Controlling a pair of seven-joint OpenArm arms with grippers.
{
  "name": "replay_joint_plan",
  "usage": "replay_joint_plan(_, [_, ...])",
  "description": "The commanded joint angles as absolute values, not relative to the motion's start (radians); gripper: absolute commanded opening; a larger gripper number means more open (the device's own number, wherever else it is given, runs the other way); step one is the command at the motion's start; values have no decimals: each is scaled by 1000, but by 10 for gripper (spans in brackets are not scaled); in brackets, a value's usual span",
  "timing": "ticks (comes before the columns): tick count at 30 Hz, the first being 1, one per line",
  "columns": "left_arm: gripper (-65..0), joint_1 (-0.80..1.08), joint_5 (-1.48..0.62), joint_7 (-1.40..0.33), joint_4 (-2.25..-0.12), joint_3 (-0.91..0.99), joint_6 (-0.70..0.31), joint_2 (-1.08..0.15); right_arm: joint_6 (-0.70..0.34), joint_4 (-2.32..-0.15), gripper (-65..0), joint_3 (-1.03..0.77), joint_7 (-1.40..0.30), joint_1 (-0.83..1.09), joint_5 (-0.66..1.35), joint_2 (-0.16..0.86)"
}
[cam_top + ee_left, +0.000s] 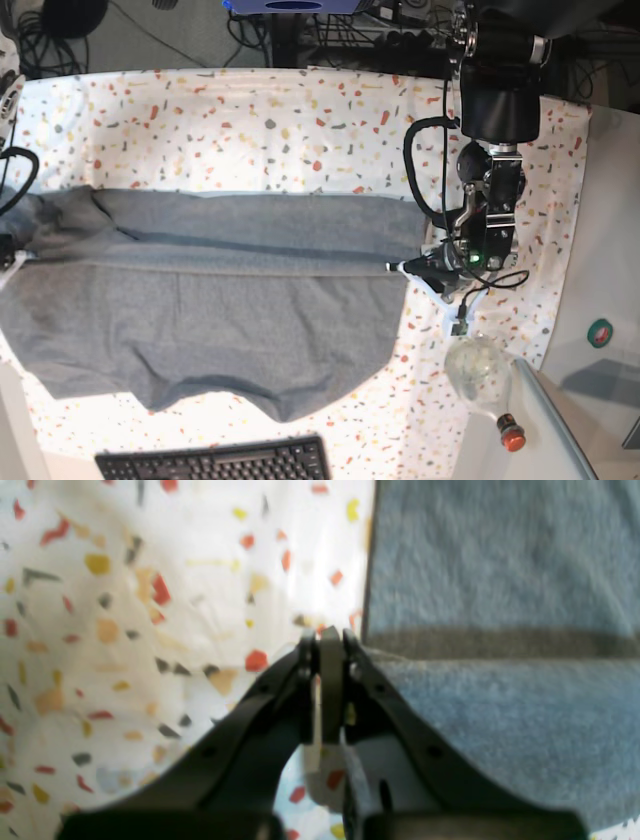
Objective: Layout the t-shirt on the table in an organized manner, then fold the t-shirt properly
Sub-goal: 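Release the folded edge with both grippers and raise them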
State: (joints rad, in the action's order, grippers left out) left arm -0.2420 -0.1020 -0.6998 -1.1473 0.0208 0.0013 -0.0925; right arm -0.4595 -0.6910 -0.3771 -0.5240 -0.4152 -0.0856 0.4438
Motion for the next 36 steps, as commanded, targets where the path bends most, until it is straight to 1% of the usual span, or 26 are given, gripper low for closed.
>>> replay_joint_plan(1, [-650, -271, -97, -668, -1150, -5, 4, -93, -444, -707, -650, -380, -496, -444, -84, 469])
replay_joint_plan(6, [-650, -297, -99, -616, -1079, -94, 4, -93, -444, -707, -650, -380, -487, -444, -84, 469])
replay_joint_plan(9, [-650, -305, -105, -608, -1070, -97, 4, -93, -444, -707, -650, -380, -493, -441, -84, 469])
replay_joint_plan(10, [-635, -306, -105, -607, -1073, -96, 4, -93, -444, -707, -650, -381, -493, -441, -84, 469])
replay_joint_plan(11, [-546, -312, -105, -607, -1081, -96, 4, -93, -444, -710, -594, -381, -493, -438, -81, 469])
replay_joint_plan(13, [-329, -317, -105, -601, -1099, -96, 4, -93, -444, -711, -390, -400, -493, -435, -81, 469])
replay_joint_plan(14, [-255, -317, -105, -587, -1109, -96, 4, -93, -444, -711, -317, -421, -493, -435, -81, 467])
replay_joint_plan(15, [-176, -312, -107, -565, -1129, -96, 4, -93, -444, -711, -258, -453, -493, -430, -81, 467])
replay_joint_plan(16, [-123, -311, -107, -545, -1142, -96, 4, -93, -444, -717, -237, -484, -492, -421, -81, 467])
replay_joint_plan(17, [-81, -309, -108, -524, -1161, -96, 4, -93, -447, -743, -237, -519, -492, -410, -79, 466])
replay_joint_plan(18, [-66, -305, -108, -510, -1184, -96, 4, -93, -450, -788, -248, -552, -493, -394, -79, 453])
replay_joint_plan(21, [-66, -278, -108, -503, -1276, -74, 4, -94, -450, -970, -263, -645, -493, -318, -79, 406])
replay_joint_plan(23, [-66, -222, -122, -507, -1380, 1, -1, -93, -450, -1158, -264, -742, -503, -243, -79, 352])
replay_joint_plan(26, [-67, -97, -245, -579, -1529, 136, -1, -102, -449, -1403, -263, -905, -624, -163, -79, 245])
replay_joint_plan(28, [-102, -21, -325, -634, -1573, 216, -2, -105, -452, -1471, -261, -978, -685, -130, -79, 196])
replay_joint_plan(29, [-142, 19, -361, -654, -1587, 248, -2, -114, -452, -1488, -261, -1009, -693, -111, -77, 179])
replay_joint_plan(31, [-275, 101, -437, -673, -1603, 282, -2, -143, -453, -1497, -261, -1056, -691, -79, -70, 142])
replay_joint_plan(33, [-462, 188, -516, -668, -1612, 289, -2, -180, -472, -1497, -261, -1081, -691, -31, -10, 120])
replay_joint_plan(34, [-533, 219, -553, -668, -1618, 289, -2, -196, -490, -1497, -261, -1084, -691, -8, 25, 116])
replay_joint_plan(35, [-584, 249, -596, -668, -1623, 288, -2, -208, -504, -1497, -263, -1084, -691, 15, 58, 114])
replay_joint_plan(36, [-604, 271, -630, -668, -1624, 283, -2, -216, -513, -1494, -264, -1084, -691, 31, 87, 114])
